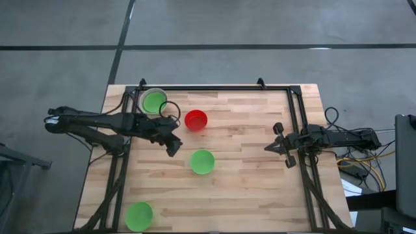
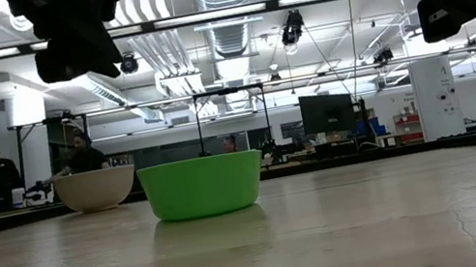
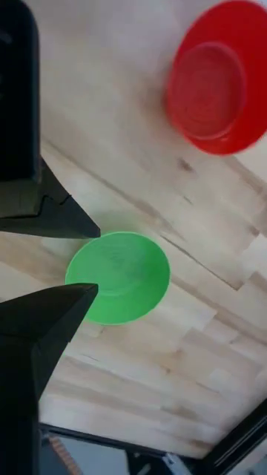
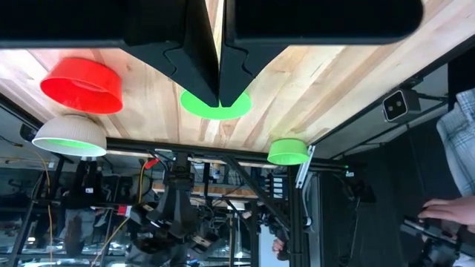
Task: Nest bowls inside each other
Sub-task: Stack the right green bowl on the stacked bowls
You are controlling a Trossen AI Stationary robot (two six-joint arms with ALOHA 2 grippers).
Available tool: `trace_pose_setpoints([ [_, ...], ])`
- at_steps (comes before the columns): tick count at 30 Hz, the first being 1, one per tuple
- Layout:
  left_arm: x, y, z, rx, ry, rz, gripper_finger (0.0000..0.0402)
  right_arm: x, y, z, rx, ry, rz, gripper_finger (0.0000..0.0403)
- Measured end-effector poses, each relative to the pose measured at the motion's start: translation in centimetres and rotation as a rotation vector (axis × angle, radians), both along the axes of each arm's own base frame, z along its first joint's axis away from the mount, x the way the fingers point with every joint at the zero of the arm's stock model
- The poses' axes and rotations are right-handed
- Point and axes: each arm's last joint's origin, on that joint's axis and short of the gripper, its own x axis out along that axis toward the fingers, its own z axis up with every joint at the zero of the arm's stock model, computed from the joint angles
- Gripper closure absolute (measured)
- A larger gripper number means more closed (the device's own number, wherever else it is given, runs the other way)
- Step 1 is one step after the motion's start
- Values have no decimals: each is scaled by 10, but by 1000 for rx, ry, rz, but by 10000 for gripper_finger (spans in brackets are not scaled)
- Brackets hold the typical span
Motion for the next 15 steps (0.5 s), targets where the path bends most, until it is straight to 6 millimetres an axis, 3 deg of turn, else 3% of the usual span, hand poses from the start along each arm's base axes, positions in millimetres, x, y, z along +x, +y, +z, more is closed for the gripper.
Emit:
trace_pose_setpoints([
  [15,36,-6,-28,-69,71,69,286,0,0,0,0,0,0,394],
])
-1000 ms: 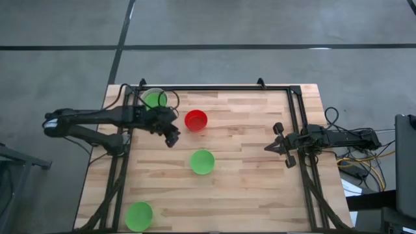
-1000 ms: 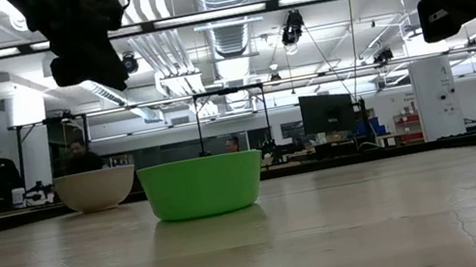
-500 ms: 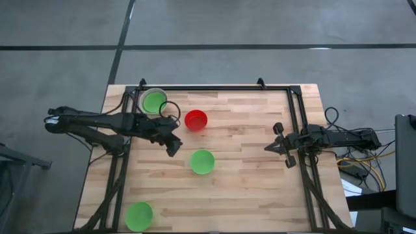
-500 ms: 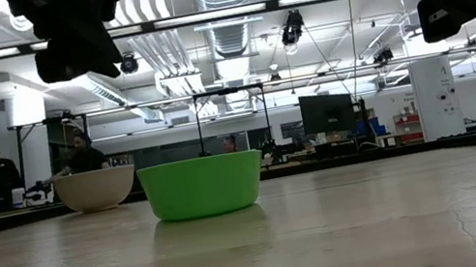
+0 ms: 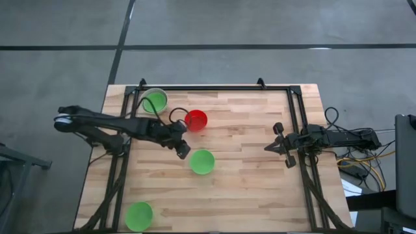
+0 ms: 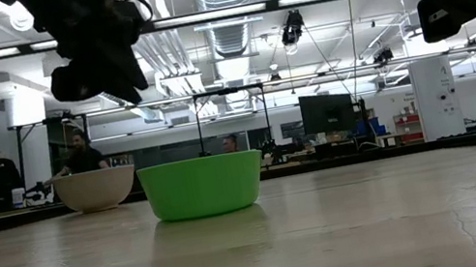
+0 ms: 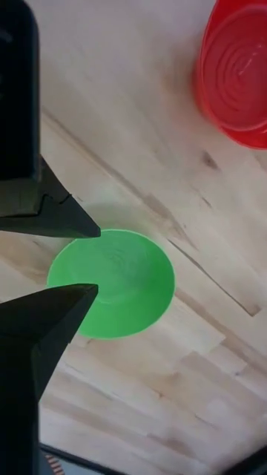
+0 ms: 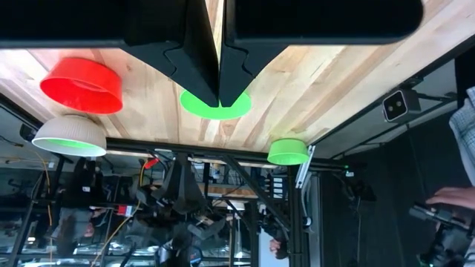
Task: Nest bowls inside each other
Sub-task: Stack the right green bowl on the stacked bowls
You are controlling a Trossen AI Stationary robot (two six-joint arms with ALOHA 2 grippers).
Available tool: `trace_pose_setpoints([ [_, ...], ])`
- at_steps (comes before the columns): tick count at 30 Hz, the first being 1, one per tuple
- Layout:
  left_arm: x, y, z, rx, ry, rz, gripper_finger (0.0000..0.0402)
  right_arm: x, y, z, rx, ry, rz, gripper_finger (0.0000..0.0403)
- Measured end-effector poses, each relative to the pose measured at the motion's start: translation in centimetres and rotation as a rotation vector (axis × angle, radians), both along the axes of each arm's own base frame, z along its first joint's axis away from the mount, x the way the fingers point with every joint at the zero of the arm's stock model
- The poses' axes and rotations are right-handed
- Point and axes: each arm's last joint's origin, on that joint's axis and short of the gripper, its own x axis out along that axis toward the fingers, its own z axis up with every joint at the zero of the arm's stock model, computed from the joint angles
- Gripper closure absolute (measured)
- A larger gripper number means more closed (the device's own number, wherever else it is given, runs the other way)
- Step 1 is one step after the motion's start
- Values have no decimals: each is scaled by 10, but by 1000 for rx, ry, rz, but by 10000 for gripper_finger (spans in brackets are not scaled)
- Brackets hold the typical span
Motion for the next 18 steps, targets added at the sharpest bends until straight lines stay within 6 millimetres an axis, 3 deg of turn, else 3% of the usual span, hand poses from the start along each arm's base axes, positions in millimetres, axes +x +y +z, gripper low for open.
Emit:
trace_pose_setpoints([
  [18,20,-3,-23,-97,114,45,264,0,0,0,0,0,0,394],
])
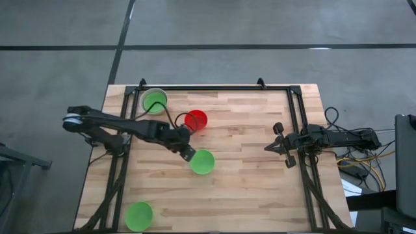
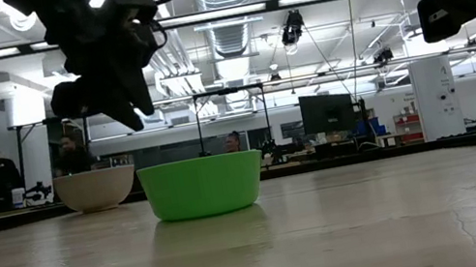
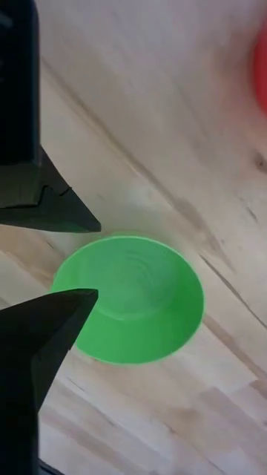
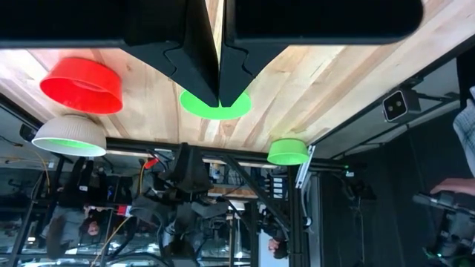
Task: Nest bowls inside each other
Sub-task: Stack the right green bowl on the stacked bowls
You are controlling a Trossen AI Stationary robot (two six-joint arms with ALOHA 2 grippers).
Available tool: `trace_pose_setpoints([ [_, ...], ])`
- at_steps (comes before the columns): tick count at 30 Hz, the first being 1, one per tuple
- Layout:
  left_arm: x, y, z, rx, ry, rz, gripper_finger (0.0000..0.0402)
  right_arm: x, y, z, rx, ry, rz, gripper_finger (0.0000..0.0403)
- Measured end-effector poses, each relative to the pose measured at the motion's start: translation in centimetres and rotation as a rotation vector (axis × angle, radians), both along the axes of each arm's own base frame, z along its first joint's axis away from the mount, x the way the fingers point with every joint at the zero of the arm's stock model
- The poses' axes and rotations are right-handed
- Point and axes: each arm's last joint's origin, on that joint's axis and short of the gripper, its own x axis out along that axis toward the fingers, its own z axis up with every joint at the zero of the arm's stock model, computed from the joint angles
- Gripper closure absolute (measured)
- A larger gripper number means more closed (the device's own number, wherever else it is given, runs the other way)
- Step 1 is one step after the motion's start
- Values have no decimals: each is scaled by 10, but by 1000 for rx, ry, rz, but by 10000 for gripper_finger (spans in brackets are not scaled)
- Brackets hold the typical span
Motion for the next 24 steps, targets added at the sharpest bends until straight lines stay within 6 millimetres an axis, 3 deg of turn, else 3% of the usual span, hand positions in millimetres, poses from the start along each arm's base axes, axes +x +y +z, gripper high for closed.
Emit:
trace_pose_setpoints([
  [11,17,-6,-12,-43,54,-9,264,0,0,0,0,-1,0,394],
  [24,23,-10,-24,-100,96,-2,264,0,0,0,0,0,0,394],
])
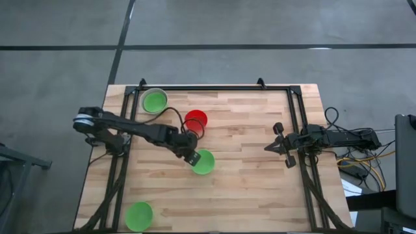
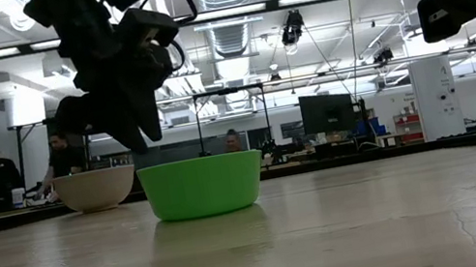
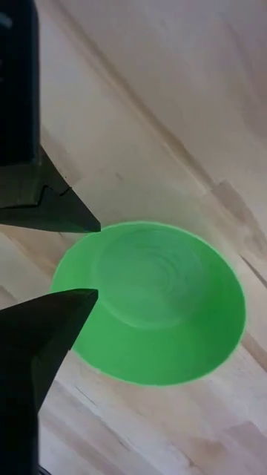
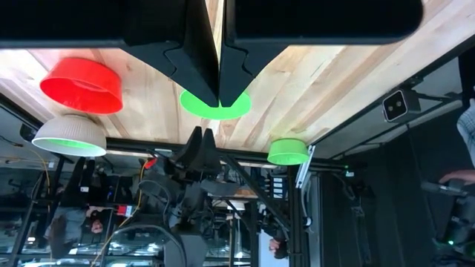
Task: Nest bowls inside each other
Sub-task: Stack the right green bowl on the stacked bowls
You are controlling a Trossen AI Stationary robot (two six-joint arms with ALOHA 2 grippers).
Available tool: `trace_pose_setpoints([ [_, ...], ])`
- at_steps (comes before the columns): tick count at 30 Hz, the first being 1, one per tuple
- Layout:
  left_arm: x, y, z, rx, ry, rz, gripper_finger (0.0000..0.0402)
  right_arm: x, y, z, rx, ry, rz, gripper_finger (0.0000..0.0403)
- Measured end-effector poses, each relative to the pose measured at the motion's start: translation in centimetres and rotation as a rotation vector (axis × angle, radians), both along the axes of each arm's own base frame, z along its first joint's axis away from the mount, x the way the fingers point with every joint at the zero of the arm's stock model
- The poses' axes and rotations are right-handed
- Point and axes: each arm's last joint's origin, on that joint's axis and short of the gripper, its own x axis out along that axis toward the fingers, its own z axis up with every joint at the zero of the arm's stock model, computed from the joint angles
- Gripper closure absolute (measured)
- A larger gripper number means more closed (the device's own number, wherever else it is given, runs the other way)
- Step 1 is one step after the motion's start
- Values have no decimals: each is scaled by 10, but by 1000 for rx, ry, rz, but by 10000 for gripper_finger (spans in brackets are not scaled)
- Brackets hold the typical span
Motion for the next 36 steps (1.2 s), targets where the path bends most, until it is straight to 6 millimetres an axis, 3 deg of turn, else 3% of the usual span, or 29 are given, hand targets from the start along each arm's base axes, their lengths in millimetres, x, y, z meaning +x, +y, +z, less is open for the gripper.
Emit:
trace_pose_setpoints([
  [14,7,-6,-10,-38,6,-14,264,0,0,0,0,0,0,394],
  [36,2,-5,-14,-17,71,20,264,0,0,0,0,-1,0,394],
])
